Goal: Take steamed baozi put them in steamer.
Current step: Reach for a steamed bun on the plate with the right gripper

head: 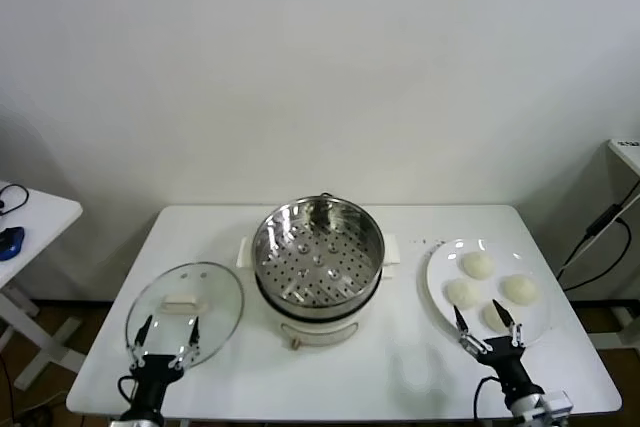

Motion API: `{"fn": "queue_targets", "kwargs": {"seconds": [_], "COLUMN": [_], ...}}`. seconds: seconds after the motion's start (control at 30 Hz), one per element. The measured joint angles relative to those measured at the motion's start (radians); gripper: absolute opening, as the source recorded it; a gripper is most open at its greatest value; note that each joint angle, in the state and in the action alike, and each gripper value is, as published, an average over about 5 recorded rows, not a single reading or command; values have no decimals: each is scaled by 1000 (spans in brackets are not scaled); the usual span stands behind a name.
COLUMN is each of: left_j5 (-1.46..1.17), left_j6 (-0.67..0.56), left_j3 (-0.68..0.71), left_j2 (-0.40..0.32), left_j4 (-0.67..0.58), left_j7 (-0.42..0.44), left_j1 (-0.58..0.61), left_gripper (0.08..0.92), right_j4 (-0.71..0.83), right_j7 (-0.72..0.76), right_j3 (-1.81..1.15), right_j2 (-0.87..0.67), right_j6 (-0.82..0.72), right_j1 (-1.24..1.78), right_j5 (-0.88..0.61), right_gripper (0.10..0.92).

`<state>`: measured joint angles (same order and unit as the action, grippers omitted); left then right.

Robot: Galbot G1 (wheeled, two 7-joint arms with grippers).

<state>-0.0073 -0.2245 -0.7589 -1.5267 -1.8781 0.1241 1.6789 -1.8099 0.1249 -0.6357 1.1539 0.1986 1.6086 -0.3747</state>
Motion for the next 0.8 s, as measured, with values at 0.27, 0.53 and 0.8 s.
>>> {"fn": "queue_targets", "kwargs": {"seconds": [0.27, 0.53, 0.8], "left_j5": [3, 20, 33], "left_j6": [-9, -28, -31], "left_j3": [7, 27, 38], "left_j2": [3, 22, 25], "left_j4": [-7, -8, 6], "left_j7": [-4, -19, -26], "left_j1": [-5, -16, -26], "left_gripper": [823, 823, 823], "right_j4": [2, 83, 262], "right_j7": [54, 204, 450], "right_j3": [-19, 12, 194], "right_j2": [-82, -298, -517], "right_j6": [-47, -105, -81], "right_j1": [-48, -175, -444], "right_j5": [20, 49, 91], "right_gripper": [823, 823, 823]}}
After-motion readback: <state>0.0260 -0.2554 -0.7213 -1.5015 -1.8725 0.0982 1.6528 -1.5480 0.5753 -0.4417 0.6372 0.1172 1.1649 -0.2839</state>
